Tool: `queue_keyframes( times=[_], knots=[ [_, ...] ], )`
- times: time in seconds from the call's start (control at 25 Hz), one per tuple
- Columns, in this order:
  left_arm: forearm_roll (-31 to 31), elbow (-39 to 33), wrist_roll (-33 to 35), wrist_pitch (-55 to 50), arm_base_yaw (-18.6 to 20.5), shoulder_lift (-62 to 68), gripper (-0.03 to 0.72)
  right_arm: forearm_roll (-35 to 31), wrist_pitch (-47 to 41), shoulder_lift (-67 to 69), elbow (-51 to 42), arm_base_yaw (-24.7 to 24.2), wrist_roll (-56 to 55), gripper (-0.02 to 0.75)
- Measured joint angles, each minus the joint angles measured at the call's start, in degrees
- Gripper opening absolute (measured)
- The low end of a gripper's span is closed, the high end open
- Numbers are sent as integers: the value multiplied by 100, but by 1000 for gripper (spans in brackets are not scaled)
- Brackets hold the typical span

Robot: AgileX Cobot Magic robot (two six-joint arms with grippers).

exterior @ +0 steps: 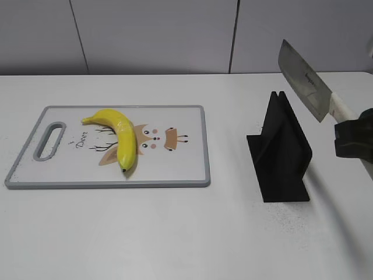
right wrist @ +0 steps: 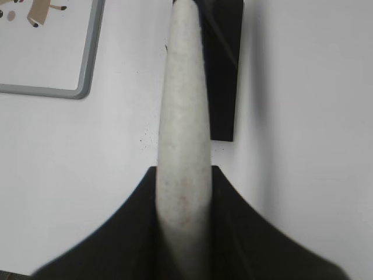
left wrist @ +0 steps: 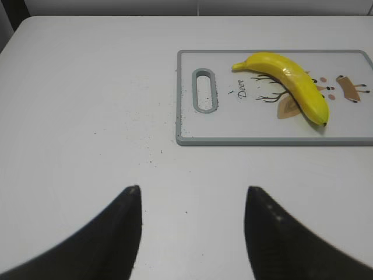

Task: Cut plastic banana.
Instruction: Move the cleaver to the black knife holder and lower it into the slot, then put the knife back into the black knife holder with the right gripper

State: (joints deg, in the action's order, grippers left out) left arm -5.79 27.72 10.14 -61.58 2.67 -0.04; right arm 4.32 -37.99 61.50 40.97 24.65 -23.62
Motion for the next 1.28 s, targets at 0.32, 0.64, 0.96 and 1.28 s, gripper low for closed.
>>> queue_keyframes(
  times=[0.32, 0.64, 0.96, 1.28],
  knots=[
    [10, -75, -6, -43, 0, -24, 514, 19, 490, 43, -239, 0, -12, 162],
    [10, -82, -11, -43, 0, -24, 508, 61, 1010, 729, -245, 0, -201, 162],
    [10, -87, -11, -43, 0, -24, 508, 185, 1250, 854, -245, 0, -567, 162],
    [10, -87, -24, -43, 0, -24, 508, 534, 1267, 873, -245, 0, -898, 162]
  ],
)
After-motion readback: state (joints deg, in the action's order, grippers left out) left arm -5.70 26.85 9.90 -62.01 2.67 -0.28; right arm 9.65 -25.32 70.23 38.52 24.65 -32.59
